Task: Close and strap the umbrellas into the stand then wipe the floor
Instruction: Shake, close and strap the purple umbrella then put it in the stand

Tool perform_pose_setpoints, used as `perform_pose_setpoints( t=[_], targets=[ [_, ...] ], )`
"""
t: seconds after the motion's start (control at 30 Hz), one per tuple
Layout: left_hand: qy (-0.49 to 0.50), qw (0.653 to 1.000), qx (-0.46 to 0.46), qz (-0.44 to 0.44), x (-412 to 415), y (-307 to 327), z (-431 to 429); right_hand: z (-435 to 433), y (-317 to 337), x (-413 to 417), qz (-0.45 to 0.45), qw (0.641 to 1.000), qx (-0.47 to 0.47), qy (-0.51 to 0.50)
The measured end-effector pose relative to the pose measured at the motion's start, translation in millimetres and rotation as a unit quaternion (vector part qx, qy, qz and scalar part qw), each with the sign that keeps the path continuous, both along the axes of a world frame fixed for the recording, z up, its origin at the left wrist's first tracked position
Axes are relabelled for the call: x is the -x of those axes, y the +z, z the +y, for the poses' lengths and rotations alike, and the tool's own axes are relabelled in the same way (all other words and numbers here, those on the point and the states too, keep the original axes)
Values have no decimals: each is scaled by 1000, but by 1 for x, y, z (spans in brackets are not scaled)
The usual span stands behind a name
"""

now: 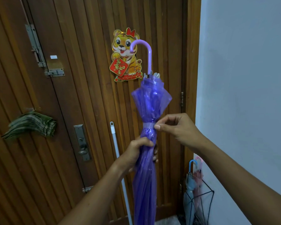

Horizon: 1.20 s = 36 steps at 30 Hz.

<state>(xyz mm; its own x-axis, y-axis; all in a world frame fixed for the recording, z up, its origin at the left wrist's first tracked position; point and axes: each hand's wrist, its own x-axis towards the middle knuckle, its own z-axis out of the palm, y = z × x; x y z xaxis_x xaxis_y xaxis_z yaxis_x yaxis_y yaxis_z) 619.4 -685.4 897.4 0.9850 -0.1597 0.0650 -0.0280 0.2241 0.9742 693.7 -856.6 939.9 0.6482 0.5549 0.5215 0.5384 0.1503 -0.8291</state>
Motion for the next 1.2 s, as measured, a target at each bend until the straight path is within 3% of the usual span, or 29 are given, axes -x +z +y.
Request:
perform_pose_setpoints(
  t=[0.17,0.27,0.4,0.93,1.2],
  targets=[
    [135,985,-71,-82,-3,1,-9,4,1,-1,20,998,-40,-35],
    [223,955,-135,-141,-2,0,-9,7,1,-1,24,998,-41,-49],
    [253,935,-171,-182,-2,-2,-6,7,1,0,22,999,-19,-39],
    [185,969,-2,-162,6,-5,-2,10,6,5,20,998,46,-34],
    [144,981,14,-130,7,-1,1,6,4,9,66,998,-1,-25]
  ],
)
